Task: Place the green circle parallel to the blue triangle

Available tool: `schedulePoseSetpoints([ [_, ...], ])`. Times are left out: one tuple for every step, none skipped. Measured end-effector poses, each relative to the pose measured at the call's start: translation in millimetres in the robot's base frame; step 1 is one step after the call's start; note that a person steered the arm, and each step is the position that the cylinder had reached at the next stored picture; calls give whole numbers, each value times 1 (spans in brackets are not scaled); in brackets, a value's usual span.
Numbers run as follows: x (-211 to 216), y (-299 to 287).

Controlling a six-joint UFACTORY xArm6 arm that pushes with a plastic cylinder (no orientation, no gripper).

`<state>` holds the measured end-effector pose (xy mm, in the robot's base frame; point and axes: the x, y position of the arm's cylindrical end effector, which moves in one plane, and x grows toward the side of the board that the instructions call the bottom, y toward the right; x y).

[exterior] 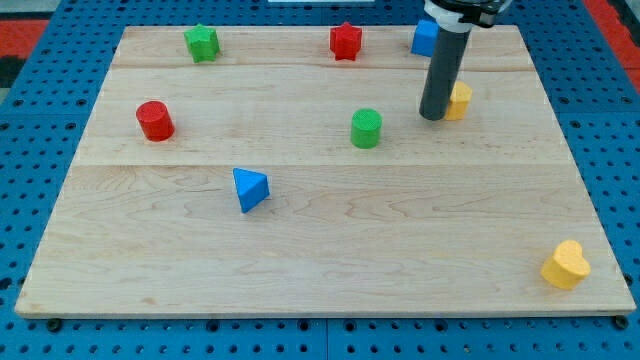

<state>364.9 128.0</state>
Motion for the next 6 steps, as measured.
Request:
schedulePoseSetpoints([
  [0,-35],
  [-1,-72],
  [16,-100],
  [43,-96],
  [76,-81],
  [89,-82],
])
